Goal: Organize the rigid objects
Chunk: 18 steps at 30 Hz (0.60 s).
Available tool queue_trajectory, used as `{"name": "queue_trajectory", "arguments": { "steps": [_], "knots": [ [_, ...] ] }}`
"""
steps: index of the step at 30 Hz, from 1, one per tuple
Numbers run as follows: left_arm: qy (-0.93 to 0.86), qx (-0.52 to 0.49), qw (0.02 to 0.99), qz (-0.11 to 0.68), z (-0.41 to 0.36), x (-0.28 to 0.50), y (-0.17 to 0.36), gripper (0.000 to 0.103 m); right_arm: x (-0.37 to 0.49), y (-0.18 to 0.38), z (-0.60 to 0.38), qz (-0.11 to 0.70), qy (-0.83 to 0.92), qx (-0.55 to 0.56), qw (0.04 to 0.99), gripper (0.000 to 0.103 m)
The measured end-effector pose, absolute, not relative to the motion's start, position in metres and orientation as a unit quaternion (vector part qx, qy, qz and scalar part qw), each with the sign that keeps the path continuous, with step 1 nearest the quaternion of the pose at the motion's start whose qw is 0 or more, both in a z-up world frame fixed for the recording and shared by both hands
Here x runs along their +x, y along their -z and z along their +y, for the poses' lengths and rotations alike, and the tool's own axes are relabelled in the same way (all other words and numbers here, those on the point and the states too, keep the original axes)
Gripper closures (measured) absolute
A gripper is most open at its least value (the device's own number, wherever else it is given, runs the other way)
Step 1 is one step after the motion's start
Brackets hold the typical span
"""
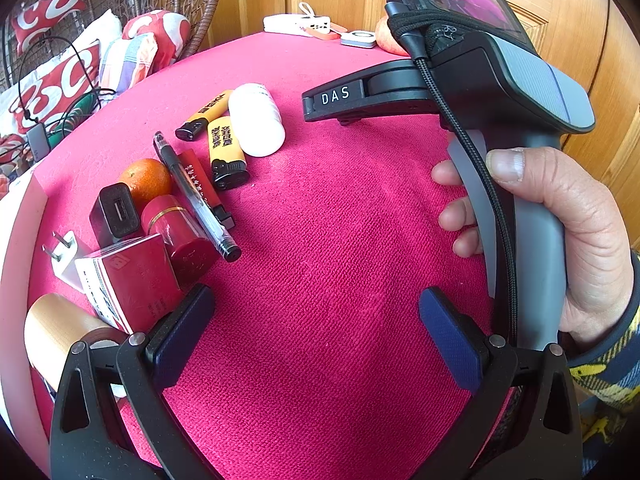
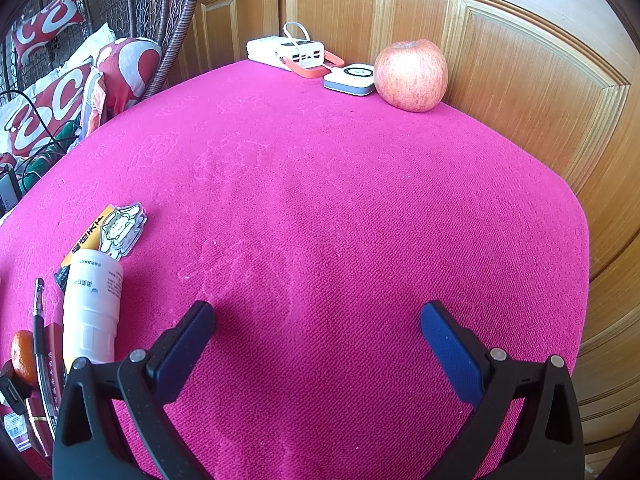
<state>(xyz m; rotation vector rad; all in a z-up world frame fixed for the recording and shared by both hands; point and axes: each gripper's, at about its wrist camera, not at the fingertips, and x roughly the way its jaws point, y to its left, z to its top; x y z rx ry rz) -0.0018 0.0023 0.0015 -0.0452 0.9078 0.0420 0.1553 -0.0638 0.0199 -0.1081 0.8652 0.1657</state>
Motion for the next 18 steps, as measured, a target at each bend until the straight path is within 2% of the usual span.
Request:
{"name": "queue_trajectory", "arguments": {
  "steps": [4,8,12,15,18],
  "knots": [
    [-0.009,-0.042,0.904,0.426,0.001,-0.01,-0.008,0.0,0.155,-0.02,-0.064,0.418,-0.08,-0.052,0.903,0.0],
    [0.0,-0.042,0.931,0.364,-0.001,-0.043,-0.046,0.0,0.155,-0.02,-0.064,0.421,-0.081,-0.051,0.902,0.0],
    [-0.04,-0.079,0.93,0.356,0.029,-0.067,-0.075,0.0,0.155,-0.02,-0.064,0.42,-0.081,-0.051,0.902,0.0],
    [-0.074,-0.074,0.922,0.372,0.057,-0.079,-0.071,0.0,0.155,-0.02,-0.064,0.421,-0.081,-0.051,0.902,0.0],
    [-0.087,-0.069,0.934,0.339,0.077,-0.094,-0.057,0.0,0.155,-0.02,-0.064,0.421,-0.081,-0.051,0.902,0.0]
  ]
}}
